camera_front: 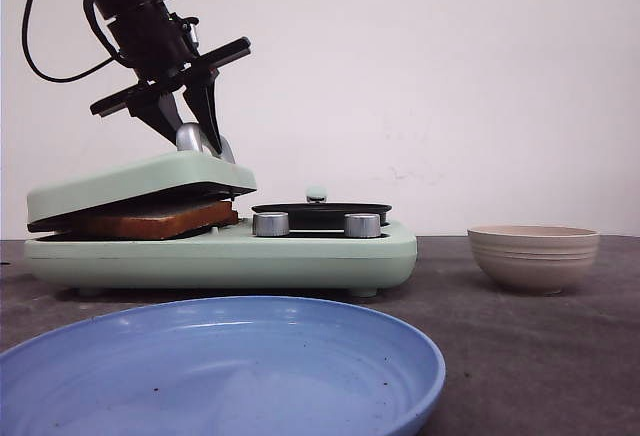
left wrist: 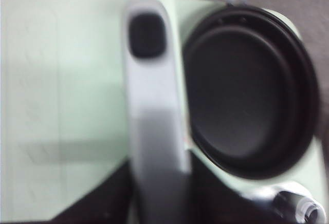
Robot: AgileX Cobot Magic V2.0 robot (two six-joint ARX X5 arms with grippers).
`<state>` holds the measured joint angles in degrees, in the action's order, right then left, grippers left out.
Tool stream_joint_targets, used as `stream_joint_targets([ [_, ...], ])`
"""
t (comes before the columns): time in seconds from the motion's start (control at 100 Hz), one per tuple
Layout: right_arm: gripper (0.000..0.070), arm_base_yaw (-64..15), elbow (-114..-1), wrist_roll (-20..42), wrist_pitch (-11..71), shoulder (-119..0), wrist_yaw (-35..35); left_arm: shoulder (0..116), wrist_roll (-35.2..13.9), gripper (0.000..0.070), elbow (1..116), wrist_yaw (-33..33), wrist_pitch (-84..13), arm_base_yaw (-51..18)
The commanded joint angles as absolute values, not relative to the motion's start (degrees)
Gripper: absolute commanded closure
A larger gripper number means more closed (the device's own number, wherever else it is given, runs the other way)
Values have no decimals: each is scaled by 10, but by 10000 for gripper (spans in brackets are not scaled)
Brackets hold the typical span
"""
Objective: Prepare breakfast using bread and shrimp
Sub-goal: 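Swing the lid down over the bread with the left gripper and release, then raise the left gripper away and move the right gripper toward the shrimp bowl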
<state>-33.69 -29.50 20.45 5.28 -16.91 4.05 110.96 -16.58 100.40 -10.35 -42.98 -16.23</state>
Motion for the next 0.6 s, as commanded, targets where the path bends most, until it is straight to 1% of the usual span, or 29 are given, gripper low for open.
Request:
stream_joint_targets([
  [0.0, 699, -340, -297, 210, 47, -171, 39, 1141, -142, 285, 1008, -84, -437, -154],
  [0.05, 699, -340, -297, 210, 47, -171, 39, 1137, -145, 154, 1008, -84, -441, -154],
  [0.08, 699, -340, -297, 210, 47, -171, 41, 1134, -146, 133, 1008, -84, -443, -154],
  [0.37, 699, -340, -297, 206, 39, -171, 92, 1049, -146, 147, 1008, -63, -438, -152],
  [0.45, 699, -338, -297, 206, 35, -171, 96, 1011, -146, 174, 1008, -55, -439, -154],
  [0.5, 699, -336, -297, 206, 34, -175, 103, 982, -145, 247, 1008, -53, -438, -155],
  [0.59, 699, -327, -297, 206, 39, -183, 111, 931, -136, 342, 1008, -43, -436, -158],
])
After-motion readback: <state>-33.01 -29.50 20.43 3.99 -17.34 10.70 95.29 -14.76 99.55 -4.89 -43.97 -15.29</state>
